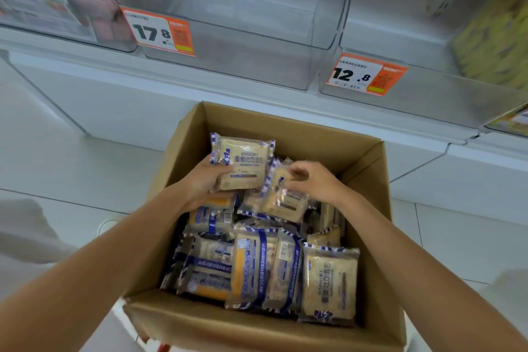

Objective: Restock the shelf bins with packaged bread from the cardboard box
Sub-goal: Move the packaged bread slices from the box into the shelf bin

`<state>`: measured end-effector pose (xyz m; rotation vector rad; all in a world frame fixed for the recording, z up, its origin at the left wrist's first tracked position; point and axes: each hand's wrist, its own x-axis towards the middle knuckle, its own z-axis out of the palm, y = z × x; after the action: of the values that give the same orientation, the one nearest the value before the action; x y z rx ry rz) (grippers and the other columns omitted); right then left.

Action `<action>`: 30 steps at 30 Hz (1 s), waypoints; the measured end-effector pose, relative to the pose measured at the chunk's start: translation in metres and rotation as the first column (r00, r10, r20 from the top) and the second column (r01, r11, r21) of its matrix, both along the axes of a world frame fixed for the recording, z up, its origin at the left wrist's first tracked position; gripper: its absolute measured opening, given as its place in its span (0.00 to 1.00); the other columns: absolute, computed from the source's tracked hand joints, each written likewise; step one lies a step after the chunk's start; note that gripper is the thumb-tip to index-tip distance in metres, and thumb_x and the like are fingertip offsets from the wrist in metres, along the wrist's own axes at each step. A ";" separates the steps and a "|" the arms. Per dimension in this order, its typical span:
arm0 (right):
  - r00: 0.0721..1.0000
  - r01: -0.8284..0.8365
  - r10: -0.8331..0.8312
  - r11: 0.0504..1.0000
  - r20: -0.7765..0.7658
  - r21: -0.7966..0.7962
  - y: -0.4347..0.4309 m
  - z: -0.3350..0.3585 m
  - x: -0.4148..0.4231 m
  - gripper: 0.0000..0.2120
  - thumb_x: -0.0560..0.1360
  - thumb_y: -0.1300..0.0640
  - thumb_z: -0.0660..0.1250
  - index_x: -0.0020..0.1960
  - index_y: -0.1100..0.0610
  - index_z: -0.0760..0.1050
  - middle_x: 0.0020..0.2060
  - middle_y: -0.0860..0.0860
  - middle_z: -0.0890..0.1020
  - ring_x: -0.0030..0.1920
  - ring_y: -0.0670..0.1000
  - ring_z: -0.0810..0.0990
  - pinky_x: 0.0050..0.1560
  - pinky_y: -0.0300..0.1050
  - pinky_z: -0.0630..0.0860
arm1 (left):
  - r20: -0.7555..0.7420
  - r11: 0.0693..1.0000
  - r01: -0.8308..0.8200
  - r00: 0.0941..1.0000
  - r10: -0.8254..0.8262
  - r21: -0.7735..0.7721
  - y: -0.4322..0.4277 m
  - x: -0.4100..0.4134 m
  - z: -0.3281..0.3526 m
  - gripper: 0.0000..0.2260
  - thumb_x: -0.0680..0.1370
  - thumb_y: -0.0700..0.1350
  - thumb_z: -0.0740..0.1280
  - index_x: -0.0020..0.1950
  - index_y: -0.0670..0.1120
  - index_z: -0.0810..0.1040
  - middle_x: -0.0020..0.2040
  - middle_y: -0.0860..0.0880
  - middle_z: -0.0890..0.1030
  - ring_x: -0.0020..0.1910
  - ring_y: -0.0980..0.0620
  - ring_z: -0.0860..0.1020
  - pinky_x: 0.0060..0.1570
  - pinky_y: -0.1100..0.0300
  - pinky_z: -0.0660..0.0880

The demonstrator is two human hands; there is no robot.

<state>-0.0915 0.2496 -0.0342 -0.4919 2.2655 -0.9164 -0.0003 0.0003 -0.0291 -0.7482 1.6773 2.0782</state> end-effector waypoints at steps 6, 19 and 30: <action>0.960 0.027 -0.080 0.981 -0.267 -0.194 -0.044 0.049 0.004 0.19 0.72 0.44 0.71 0.61 0.49 0.80 0.54 0.40 0.80 0.57 0.45 0.77 0.64 0.53 0.72 | -0.108 0.975 0.215 0.972 -0.208 0.051 0.025 -0.002 0.035 0.21 0.77 0.56 0.65 0.68 0.51 0.72 0.58 0.47 0.84 0.57 0.48 0.82 0.55 0.49 0.80; 0.913 0.375 -0.236 0.807 0.332 -0.457 -0.077 0.119 0.003 0.26 0.66 0.48 0.74 0.60 0.58 0.77 0.53 0.54 0.85 0.56 0.54 0.83 0.65 0.57 0.75 | -0.315 0.977 -0.076 0.949 0.010 -0.198 -0.016 -0.013 0.111 0.12 0.81 0.52 0.65 0.58 0.46 0.81 0.51 0.45 0.86 0.51 0.46 0.84 0.54 0.50 0.80; 0.925 0.380 -0.294 0.676 0.242 -0.631 -0.149 0.206 -0.071 0.29 0.60 0.52 0.78 0.59 0.62 0.79 0.50 0.56 0.86 0.52 0.57 0.82 0.50 0.49 0.75 | -0.624 0.572 -0.477 0.777 -0.079 -0.667 -0.116 -0.091 0.188 0.14 0.82 0.56 0.59 0.45 0.48 0.74 0.37 0.54 0.76 0.37 0.53 0.76 0.38 0.58 0.67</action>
<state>-0.1627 0.1001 0.1722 -0.2910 1.8827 -1.9343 -0.0916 -0.1155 0.1593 -0.5365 3.1670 1.6828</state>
